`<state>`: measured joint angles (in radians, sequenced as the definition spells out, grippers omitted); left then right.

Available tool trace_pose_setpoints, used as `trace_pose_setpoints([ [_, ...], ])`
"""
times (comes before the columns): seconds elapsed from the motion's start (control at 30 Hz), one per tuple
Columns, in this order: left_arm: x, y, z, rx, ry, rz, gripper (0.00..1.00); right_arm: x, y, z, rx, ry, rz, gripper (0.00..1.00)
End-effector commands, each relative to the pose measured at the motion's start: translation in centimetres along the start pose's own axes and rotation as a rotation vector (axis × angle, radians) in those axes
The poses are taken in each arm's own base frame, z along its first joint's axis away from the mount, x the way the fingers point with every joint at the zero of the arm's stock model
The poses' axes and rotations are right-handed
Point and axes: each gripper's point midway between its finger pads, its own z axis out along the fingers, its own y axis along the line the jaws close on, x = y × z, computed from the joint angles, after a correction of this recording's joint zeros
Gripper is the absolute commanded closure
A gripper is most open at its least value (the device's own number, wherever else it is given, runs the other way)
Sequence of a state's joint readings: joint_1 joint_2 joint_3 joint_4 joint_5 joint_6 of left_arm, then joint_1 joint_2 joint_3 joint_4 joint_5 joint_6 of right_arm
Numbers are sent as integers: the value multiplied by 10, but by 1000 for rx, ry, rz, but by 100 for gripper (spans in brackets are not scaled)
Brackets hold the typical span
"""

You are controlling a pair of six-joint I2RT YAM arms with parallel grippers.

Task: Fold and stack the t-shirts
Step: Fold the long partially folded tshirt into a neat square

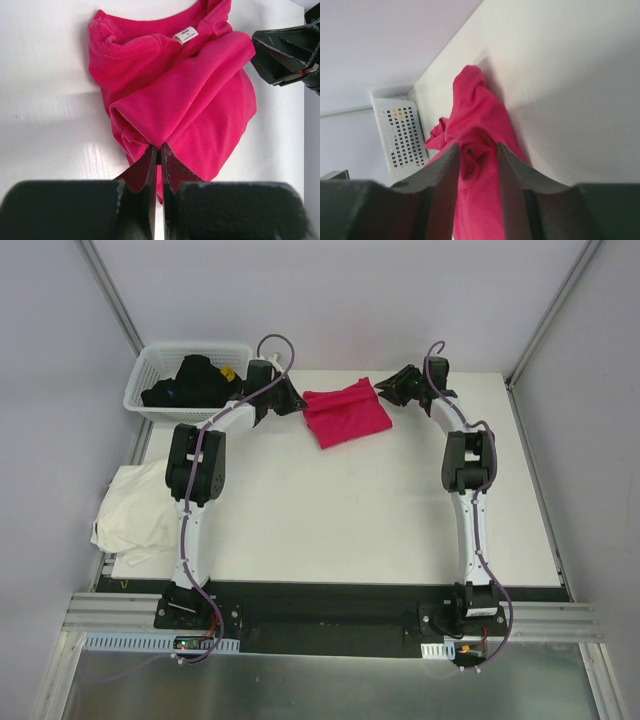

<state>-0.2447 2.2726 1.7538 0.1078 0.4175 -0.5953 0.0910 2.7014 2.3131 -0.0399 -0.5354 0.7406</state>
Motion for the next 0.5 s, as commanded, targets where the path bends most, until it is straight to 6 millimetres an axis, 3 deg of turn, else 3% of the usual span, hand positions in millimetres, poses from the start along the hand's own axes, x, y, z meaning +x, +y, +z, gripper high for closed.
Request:
trace_pose_setpoints([
  [0.0, -21, -11, -7, 41, -32, -1, 100, -30, 35, -14, -89, -79, -49, 59],
  [0.2, -25, -25, -19, 70, -33, 14, 94, -31, 53, -35, -113, -89, -64, 57],
  [0.27, -31, -34, -28, 80, -52, 31, 90, -33, 74, -52, -143, -108, -89, 59],
  [0.33, -32, -36, -33, 79, -57, 52, 87, -20, 69, -57, -140, -85, -84, 70],
  [0.37, -34, -40, -37, 82, -65, 59, 86, -19, 83, -65, -165, -92, -97, 77],
  [0.4, -33, -39, -38, 80, -62, 62, 85, -7, 76, -64, -156, -64, -87, 91],
  [0.47, -32, -44, -41, 96, -56, 66, 83, 6, 87, -69, -172, -41, -95, 99],
])
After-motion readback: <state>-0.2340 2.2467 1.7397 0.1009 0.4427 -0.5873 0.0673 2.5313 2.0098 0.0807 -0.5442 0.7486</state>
